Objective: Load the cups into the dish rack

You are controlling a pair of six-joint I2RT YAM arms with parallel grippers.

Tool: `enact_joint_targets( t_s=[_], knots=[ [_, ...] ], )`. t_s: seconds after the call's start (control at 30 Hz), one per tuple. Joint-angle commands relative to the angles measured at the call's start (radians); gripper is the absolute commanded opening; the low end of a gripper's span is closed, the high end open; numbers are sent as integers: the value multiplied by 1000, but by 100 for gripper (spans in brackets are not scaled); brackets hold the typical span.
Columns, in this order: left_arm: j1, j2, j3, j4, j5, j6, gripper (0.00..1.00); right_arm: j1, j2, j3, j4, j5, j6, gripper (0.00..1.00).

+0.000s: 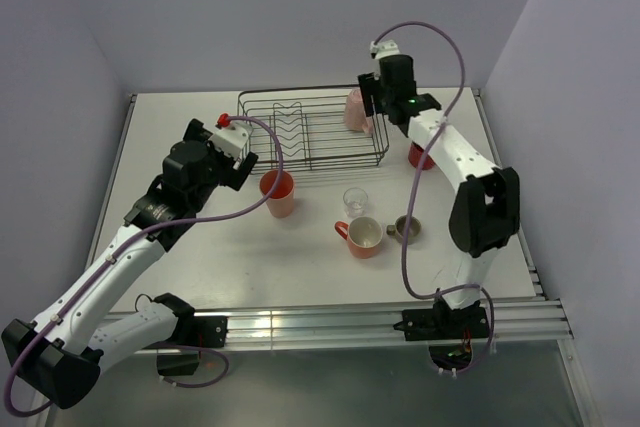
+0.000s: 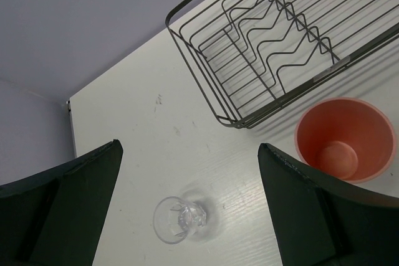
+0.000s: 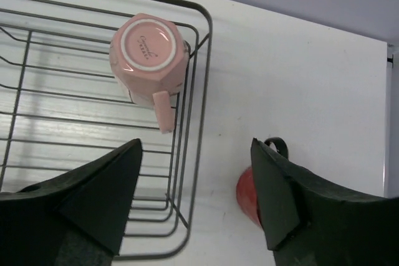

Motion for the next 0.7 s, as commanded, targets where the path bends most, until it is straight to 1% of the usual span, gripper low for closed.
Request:
enact_joint_targets(
  t_s=[0.0,0.07,0.17,0.23,0.33,0.43,0.47,0.53,0.6,0.67],
  knots=[
    [2,-26,32,11,52,-37,99,-82,-135,-21,-85,-140,15,80],
    [2,-26,45,-11,87,-55,99,-141,-176,-39,-131,-206,10,83],
    [2,-20,65,-35,135,-83,99,-211,-207,-58,-184,-265,-8,88],
    [4,-6,83,-55,163,-101,99,-259,-206,-51,-240,-300,-25,89],
    [8,23,123,-109,219,-129,99,-296,-175,-18,-325,-342,-42,89],
    [15,63,179,-205,298,-129,99,-332,-128,16,-405,-366,-74,88],
    [21,81,192,-230,319,-126,99,-370,-114,27,-424,-374,-82,87],
    [28,97,229,-300,397,-118,99,-389,-71,48,-470,-380,-103,86],
    [38,121,256,-362,472,-117,99,-417,-45,62,-491,-382,-117,84],
    [45,144,269,-393,514,-117,99,-434,-8,67,-501,-362,-120,83]
  ],
)
